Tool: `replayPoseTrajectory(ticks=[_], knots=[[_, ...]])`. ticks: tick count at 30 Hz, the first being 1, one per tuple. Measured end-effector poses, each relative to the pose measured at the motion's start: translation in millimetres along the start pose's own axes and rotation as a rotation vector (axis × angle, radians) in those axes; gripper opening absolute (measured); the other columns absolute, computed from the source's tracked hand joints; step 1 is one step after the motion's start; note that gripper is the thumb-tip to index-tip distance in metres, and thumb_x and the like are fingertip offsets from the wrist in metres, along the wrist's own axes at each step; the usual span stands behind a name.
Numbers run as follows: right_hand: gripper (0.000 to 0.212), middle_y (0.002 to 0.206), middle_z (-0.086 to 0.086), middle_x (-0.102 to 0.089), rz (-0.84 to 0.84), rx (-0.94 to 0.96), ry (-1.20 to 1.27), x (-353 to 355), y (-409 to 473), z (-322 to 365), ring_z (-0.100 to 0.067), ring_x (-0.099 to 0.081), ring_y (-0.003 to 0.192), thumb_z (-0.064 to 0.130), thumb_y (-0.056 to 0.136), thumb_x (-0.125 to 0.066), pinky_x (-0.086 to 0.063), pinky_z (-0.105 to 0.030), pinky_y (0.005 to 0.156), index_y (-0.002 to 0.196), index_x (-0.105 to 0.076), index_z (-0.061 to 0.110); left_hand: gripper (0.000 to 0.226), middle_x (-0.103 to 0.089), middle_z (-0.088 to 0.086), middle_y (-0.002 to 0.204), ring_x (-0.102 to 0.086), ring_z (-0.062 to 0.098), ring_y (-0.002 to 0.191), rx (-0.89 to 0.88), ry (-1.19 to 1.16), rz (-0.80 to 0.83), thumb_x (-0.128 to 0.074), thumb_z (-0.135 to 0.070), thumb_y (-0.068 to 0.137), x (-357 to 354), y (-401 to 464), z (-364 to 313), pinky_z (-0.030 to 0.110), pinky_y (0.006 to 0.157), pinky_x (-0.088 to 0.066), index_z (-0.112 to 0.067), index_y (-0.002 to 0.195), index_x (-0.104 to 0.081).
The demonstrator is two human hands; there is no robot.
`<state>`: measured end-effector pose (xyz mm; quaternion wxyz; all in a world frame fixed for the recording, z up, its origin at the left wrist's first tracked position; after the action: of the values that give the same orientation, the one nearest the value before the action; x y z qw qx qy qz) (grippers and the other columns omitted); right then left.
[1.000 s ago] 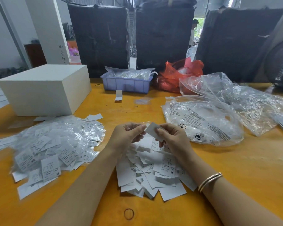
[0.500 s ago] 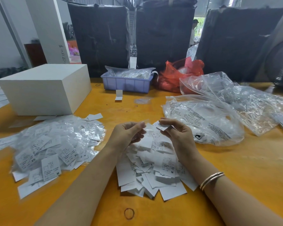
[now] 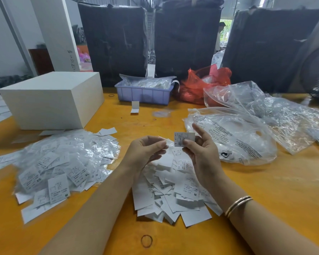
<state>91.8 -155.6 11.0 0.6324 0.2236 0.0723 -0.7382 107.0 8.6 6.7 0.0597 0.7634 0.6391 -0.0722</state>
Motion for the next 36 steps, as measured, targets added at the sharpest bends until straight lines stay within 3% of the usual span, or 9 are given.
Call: replayPoseTrajectory(ticks=[7, 15, 23, 30, 36], knots=[[0.025, 0.099, -0.012, -0.061, -0.08, -0.036, 0.054, 4, -4, -4, -0.013, -0.068, 0.079, -0.005, 0.084, -0.06, -0.052, -0.018, 0.065, 0.095, -0.062, 0.018, 0.013, -0.073, 0.002, 0.081, -0.067, 0.009, 0.07, -0.042, 0.009, 0.011, -0.069, -0.006, 0.081, -1, 1, -3, 0.018, 0.061, -0.053, -0.011, 0.091, -0.065], [0.021, 0.091, -0.008, -0.069, -0.036, -0.101, 0.004, -4, -5, -13, -0.016, -0.069, 0.072, 0.0, 0.083, -0.064, -0.05, -0.019, 0.058, 0.093, -0.061, 0.018, 0.018, -0.074, -0.004, 0.084, -0.067, 0.006, 0.072, -0.077, 0.049, 0.009, -0.071, -0.007, 0.08, -1, 2, -4, 0.018, 0.062, -0.052, -0.016, 0.094, -0.065], [0.018, 0.073, 0.004, -0.07, 0.056, -0.052, -0.218, -9, -6, -6, -0.01, -0.062, 0.06, 0.004, 0.082, -0.067, -0.046, -0.018, 0.056, 0.095, -0.061, 0.016, 0.013, -0.073, -0.009, 0.083, -0.066, 0.003, 0.073, -0.087, 0.088, -0.028, -0.071, -0.018, 0.081, 4, 4, -3, 0.015, 0.063, -0.05, -0.023, 0.092, -0.068], [0.017, 0.075, 0.0, -0.068, 0.129, -0.005, -0.36, -17, -8, -3, -0.008, -0.063, 0.06, 0.005, 0.081, -0.068, -0.046, -0.016, 0.053, 0.092, -0.063, 0.017, 0.006, -0.072, -0.009, 0.076, -0.064, 0.002, 0.071, -0.115, 0.127, -0.087, -0.071, -0.019, 0.081, 9, 4, -6, 0.014, 0.061, -0.049, -0.02, 0.086, -0.068], [0.017, 0.073, 0.001, -0.07, 0.094, 0.009, -0.265, -14, -6, 0, -0.013, -0.063, 0.061, 0.002, 0.082, -0.066, -0.046, -0.019, 0.056, 0.094, -0.061, 0.014, 0.007, -0.069, -0.011, 0.074, -0.062, -0.002, 0.064, -0.133, 0.201, -0.054, -0.069, -0.016, 0.083, 3, 2, -8, 0.01, 0.056, -0.047, -0.019, 0.089, -0.067]])
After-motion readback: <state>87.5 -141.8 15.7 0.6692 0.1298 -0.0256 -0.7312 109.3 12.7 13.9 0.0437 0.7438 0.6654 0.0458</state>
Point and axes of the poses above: each hand's wrist, its own y-axis towards the middle knuckle, its own x-axis out of the back of the hand, z = x × y, the point moved 10 cm from there along y, towards the middle knuckle
